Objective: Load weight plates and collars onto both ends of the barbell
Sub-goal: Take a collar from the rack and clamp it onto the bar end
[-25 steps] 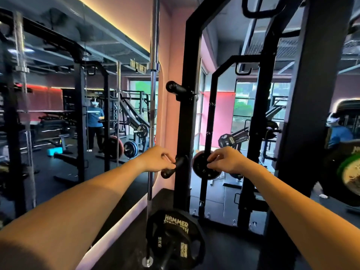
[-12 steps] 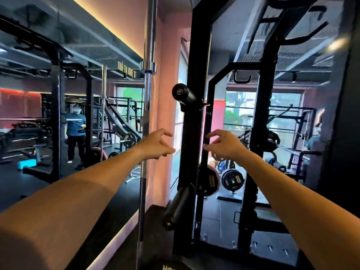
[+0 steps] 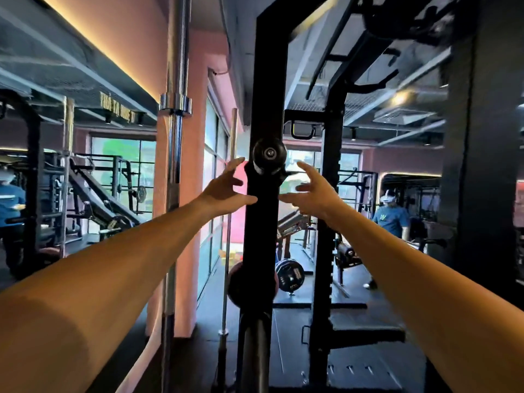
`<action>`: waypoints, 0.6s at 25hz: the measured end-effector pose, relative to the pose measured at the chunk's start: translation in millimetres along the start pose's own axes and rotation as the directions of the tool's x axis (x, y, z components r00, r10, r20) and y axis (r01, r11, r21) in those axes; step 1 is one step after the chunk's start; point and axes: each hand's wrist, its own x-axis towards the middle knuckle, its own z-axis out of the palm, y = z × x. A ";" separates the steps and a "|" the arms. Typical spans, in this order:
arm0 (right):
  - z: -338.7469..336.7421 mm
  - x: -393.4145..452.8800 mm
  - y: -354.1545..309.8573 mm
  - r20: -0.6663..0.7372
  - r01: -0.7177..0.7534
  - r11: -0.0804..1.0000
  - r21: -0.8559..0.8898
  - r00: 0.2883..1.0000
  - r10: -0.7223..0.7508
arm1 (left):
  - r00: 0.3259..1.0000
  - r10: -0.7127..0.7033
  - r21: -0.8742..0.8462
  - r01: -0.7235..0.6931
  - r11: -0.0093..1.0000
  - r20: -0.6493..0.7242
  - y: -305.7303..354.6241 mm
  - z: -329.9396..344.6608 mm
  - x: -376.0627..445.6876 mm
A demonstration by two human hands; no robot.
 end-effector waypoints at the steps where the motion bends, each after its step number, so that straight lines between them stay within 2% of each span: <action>1: 7.7 4.1 -3.6 0.014 -0.011 1.000 0.016 1.000 0.011 | 1.000 0.022 0.001 -0.022 1.000 0.005 -0.3 1.7 4.3; 7: 32.3 10.8 -6.6 0.003 0.007 0.990 0.142 1.000 -0.008 | 0.996 0.082 -0.040 -0.081 0.996 0.019 -2.0 10.4 12.3; 15: 14.3 -12.0 -14.6 -0.024 0.060 0.976 0.209 0.998 -0.056 | 1.000 0.024 -0.055 -0.025 0.998 -0.014 26.6 6.6 -25.0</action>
